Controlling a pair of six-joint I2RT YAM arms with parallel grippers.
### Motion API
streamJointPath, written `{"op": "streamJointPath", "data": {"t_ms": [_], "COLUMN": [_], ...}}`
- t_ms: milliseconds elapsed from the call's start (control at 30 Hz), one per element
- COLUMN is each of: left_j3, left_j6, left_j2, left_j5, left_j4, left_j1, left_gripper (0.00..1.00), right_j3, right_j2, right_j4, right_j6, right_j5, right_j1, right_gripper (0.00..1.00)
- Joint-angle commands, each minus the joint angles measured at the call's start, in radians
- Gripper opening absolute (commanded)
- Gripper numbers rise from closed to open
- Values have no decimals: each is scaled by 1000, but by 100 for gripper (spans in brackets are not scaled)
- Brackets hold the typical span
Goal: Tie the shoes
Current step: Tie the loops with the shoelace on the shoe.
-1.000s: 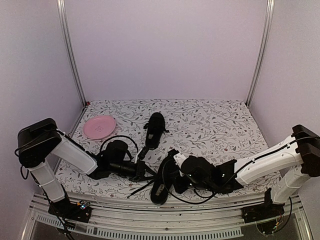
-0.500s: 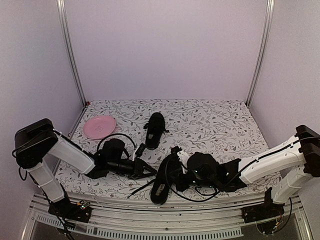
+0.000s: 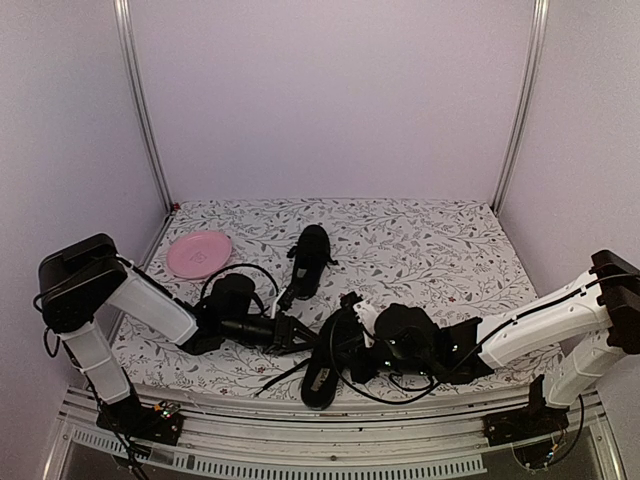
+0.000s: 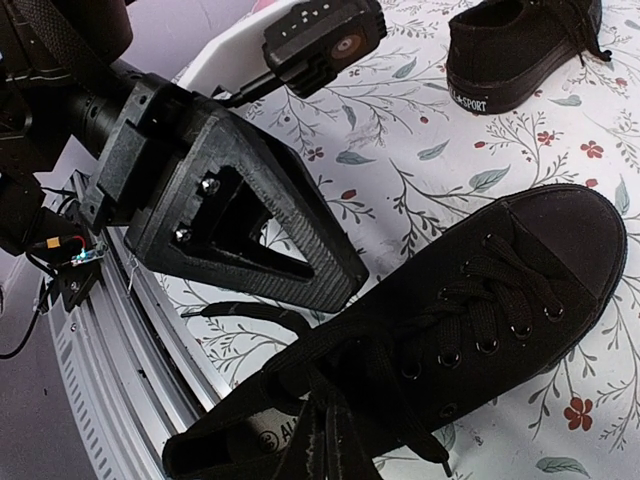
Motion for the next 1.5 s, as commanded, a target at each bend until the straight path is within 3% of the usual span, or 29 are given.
{"op": "streamJointPath", "data": {"t_ms": [0, 200, 767, 1467], "left_j3": [20, 4, 40, 76], "left_j6": [-5, -3, 24, 47], "left_j2": [17, 18, 44, 64], "left_j5": [17, -14, 69, 79], "left_j4": [39, 8, 74, 44], "left_j1": [8, 7, -27, -56], "left_gripper": [27, 22, 28, 26], "right_j3": [-19, -34, -38, -36], "right_j2": [11, 24, 47, 55], "right_j4": [27, 28, 58, 66], "right_j6": [14, 51, 61, 61], "right_j5": [-7, -18, -43, -47], "right_j1": [-6, -15, -28, -33], "right_gripper": [2, 2, 2, 2]}}
